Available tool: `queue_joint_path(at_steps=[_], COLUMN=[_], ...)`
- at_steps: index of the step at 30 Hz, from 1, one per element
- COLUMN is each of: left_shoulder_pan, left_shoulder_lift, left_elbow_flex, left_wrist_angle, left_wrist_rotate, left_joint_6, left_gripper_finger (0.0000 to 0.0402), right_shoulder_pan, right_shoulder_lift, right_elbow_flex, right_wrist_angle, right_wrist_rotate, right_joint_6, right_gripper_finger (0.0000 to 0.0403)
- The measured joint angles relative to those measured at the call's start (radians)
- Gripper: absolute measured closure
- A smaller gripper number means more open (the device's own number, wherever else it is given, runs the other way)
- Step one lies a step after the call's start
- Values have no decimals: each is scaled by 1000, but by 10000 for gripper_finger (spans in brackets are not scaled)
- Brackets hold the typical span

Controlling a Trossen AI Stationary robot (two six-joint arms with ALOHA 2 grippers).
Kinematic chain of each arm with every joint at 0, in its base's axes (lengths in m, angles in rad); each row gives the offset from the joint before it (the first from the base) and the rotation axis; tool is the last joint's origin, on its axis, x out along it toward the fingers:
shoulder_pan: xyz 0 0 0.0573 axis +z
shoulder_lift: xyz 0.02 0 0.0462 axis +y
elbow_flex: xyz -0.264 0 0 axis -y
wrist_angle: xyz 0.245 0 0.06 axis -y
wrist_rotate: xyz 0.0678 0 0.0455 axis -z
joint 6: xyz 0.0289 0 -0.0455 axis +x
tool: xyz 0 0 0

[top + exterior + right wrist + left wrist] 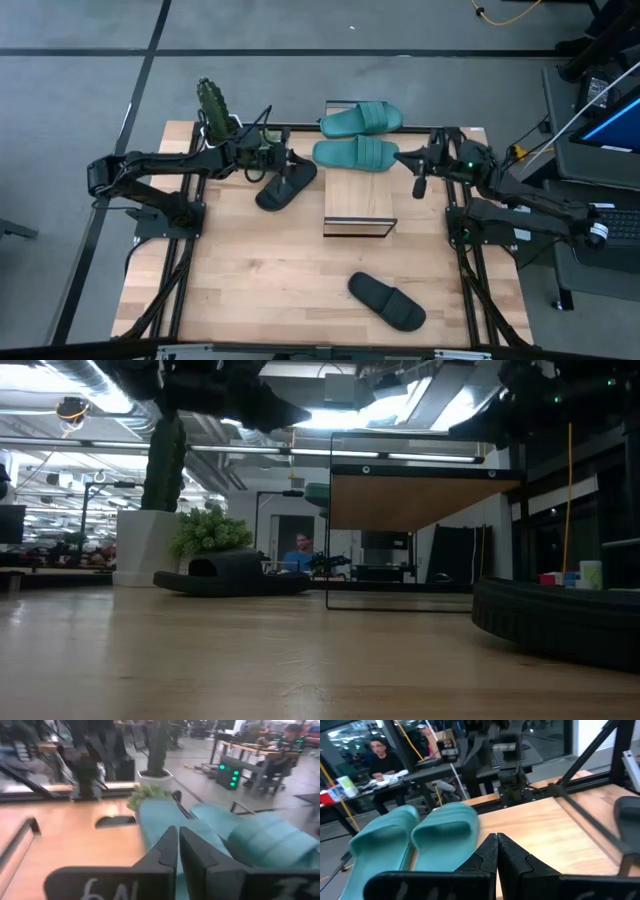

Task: Pick and place slides into the shelf
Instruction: Adjust the green slides on the shelf

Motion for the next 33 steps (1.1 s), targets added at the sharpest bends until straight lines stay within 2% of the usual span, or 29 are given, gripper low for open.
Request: queue_joint_path(at_steps=[5, 10, 15, 21, 33], left_shoulder_pan=[-37, -47, -47, -72, -119], left_shoulder_lift=[51, 147, 256, 347, 393], left_elbow_flex=[93, 187, 295, 389, 448], left_wrist_angle=[-113, -177, -209, -220, -261], left_wrist_rotate=[-22, -40, -2, 38, 44], left_joint_6=[0, 17, 26, 26, 78], left_gripper_finger=[401, 401, 401, 401, 401], right_shoulder_pan=[53, 63, 62, 62, 62], right_shoulder_lift=[1, 1, 3, 24, 49], right_elbow_flex=[-56, -70, -70, -70, -70], right_wrist_angle=[106, 134, 133, 127, 123], right_wrist_rotate=[90, 93, 93, 72, 67], right_joint_6=[-74, -76, -65, 6, 3], right_gripper_finger=[398, 389, 368, 364, 364])
